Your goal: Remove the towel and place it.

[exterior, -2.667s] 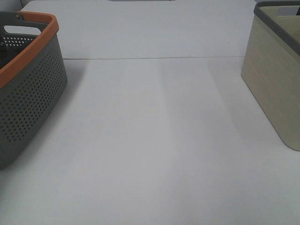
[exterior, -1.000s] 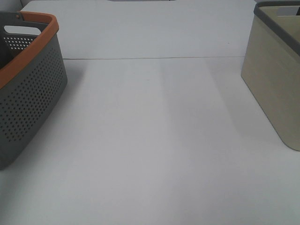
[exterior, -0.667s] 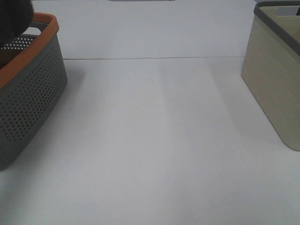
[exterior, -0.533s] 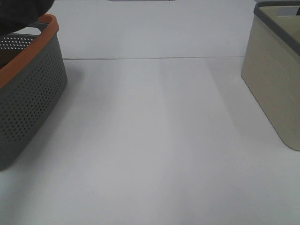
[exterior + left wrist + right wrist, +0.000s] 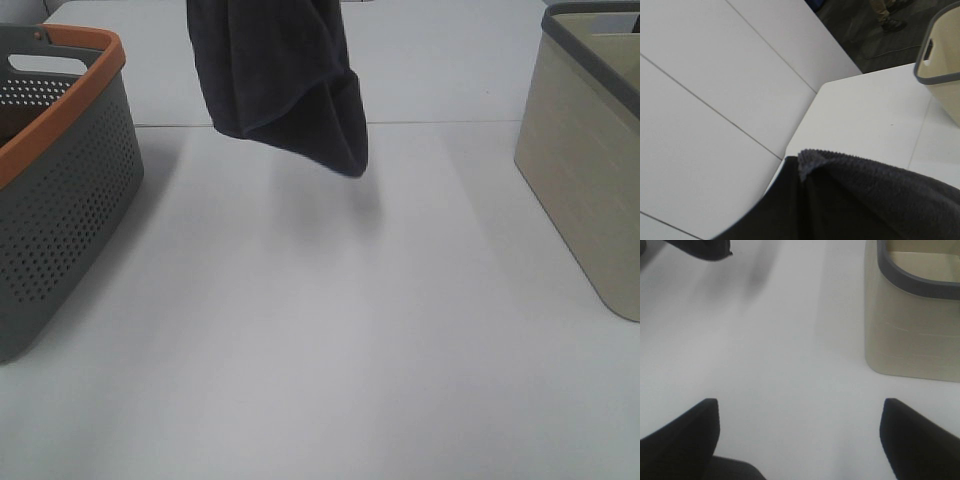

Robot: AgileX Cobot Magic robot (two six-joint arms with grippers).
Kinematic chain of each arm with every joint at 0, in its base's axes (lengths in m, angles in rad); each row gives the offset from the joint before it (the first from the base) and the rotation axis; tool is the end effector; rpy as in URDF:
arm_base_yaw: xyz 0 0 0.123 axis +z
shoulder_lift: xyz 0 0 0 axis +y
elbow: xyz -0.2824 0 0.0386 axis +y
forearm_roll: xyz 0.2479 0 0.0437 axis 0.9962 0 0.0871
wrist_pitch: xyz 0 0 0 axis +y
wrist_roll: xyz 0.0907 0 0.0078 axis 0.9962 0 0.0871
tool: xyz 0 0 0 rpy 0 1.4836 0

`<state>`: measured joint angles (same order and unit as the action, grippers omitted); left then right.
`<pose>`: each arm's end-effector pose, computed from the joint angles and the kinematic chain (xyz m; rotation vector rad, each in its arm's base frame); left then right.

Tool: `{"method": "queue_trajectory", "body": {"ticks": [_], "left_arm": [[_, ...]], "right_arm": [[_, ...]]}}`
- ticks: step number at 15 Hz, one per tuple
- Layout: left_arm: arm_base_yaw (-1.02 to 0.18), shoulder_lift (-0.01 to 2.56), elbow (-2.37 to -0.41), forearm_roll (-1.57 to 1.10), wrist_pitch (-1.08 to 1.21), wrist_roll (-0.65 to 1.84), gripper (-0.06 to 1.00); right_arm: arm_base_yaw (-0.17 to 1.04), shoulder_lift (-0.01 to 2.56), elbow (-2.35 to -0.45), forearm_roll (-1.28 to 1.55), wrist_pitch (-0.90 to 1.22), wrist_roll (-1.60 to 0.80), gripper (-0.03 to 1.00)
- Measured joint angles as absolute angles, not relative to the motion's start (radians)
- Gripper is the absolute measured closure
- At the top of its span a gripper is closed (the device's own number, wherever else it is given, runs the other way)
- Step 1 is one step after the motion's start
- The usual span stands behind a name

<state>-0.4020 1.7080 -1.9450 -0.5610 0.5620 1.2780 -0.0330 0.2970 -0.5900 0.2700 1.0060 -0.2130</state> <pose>0.3521 -0.1778 0.4836 1.1374 1.3032 0.0359 0.0393 0.0192 0.3052 -0.1645 2.1619 0.1909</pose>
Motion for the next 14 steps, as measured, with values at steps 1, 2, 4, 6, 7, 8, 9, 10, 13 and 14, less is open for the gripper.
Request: {"method": "queue_trajectory", "body": {"ticks": [1, 2, 4, 6, 7, 8, 9, 10, 13, 14], "left_arm": [[-0.416, 1.711, -1.945, -0.557, 0.566, 1.277, 0.94], [-0.46, 1.718, -1.945, -0.528, 0.594, 1.241, 0.94], [-0.496, 1.719, -1.945, -0.474, 0.614, 1.179, 0.94], [-0.524, 1.719, -1.945, -0.408, 0.614, 1.131, 0.94], [-0.526, 1.719, -1.945, -0.396, 0.614, 1.119, 0.94], [-0.529, 1.719, -1.945, -0.386, 0.615, 1.1, 0.94], [-0.53, 1.719, -1.945, -0.376, 0.615, 1.091, 0.94], [-0.53, 1.719, -1.945, -0.375, 0.615, 1.089, 0.94], [-0.53, 1.72, -1.945, -0.375, 0.614, 1.088, 0.94], [-0.53, 1.72, -1.945, -0.375, 0.614, 1.088, 0.94]], "right_arm": [[-0.033, 0.314, -0.597, 0.285, 1.001, -0.229, 0.19], [-0.033, 0.36, -0.612, 0.382, 0.979, -0.306, 0.19], [-0.033, 0.401, -0.617, 0.514, 0.961, -0.389, 0.19], [-0.033, 0.452, -0.617, 0.645, 0.944, -0.481, 0.2], [-0.033, 0.465, -0.617, 0.673, 0.935, -0.508, 0.2], [-0.033, 0.491, -0.617, 0.722, 0.917, -0.567, 0.2], [-0.033, 0.523, -0.617, 0.77, 0.896, -0.62, 0.2], [-0.033, 0.557, -0.617, 0.824, 0.877, -0.677, 0.21], [-0.033, 0.7, -0.617, 1.03, 0.829, -0.917, 0.21], [-0.033, 0.729, -0.617, 1.067, 0.827, -0.955, 0.21]]}}
